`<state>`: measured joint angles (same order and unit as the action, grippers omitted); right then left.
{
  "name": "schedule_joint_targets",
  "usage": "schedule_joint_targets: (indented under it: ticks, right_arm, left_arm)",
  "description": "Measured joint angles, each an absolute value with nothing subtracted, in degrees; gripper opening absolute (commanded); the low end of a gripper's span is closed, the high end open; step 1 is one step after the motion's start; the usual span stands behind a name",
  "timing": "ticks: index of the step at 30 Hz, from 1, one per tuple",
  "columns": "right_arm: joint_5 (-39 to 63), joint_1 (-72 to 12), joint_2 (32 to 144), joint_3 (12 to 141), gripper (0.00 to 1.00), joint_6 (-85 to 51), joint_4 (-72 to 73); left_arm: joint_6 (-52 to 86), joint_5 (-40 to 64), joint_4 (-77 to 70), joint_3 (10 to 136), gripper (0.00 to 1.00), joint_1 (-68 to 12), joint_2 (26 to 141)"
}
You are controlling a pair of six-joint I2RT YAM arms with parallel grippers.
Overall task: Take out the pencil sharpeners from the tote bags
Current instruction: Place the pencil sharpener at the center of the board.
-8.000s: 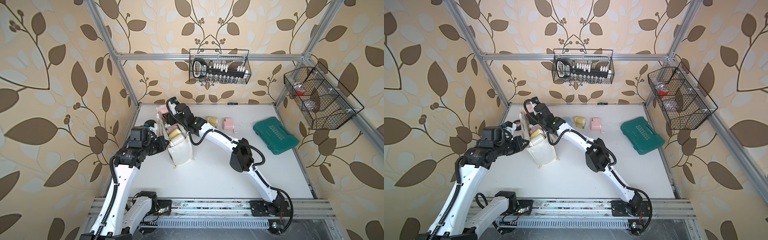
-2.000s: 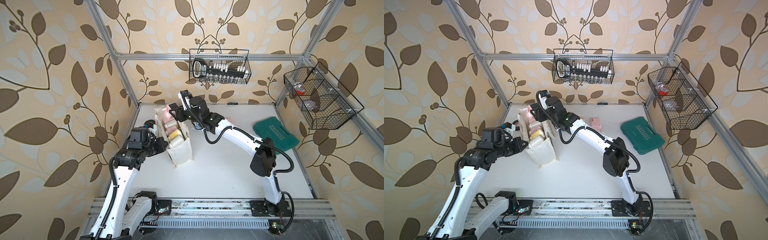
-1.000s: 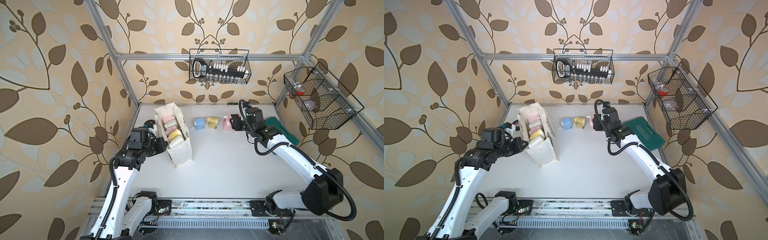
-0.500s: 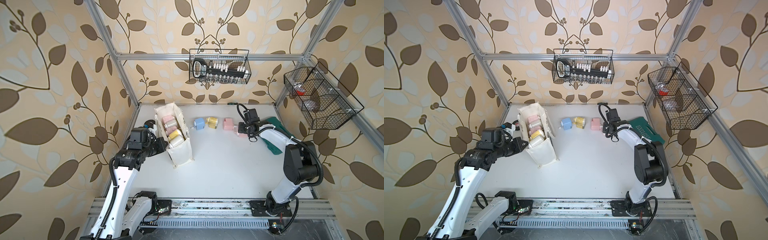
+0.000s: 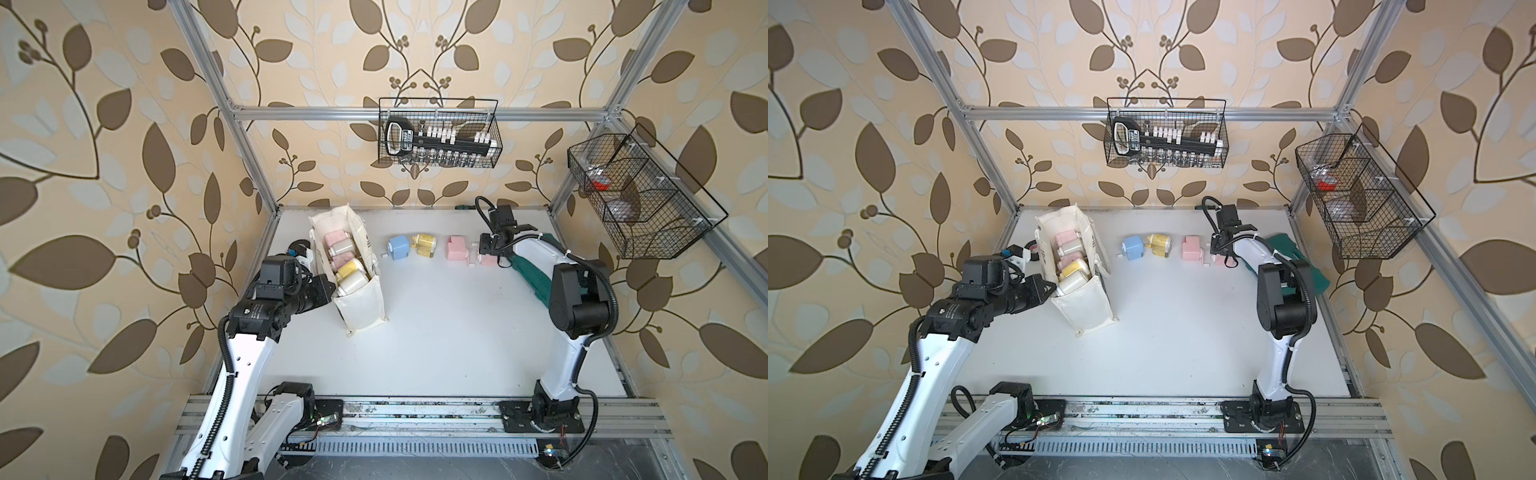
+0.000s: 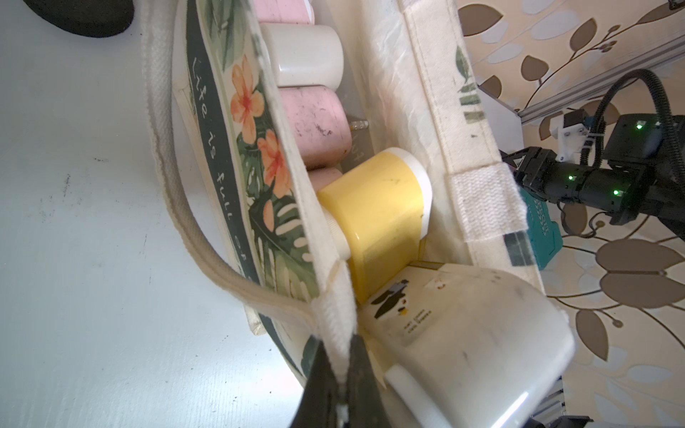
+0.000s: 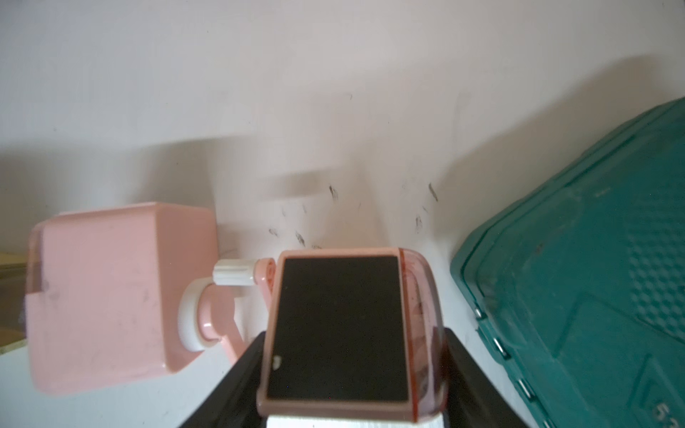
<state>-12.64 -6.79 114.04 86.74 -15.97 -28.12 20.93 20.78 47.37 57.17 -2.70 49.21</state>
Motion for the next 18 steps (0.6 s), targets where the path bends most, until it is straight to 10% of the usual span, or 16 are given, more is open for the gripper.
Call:
schedule_joint_targets:
  ticks: [18]
  right_arm:
    - [-10.87,-5.48,119.81,94.00,0.79,-15.09,-31.99]
  left_arm:
    - [20.91,20.78,47.40,57.17,0.00,-2.70,49.23]
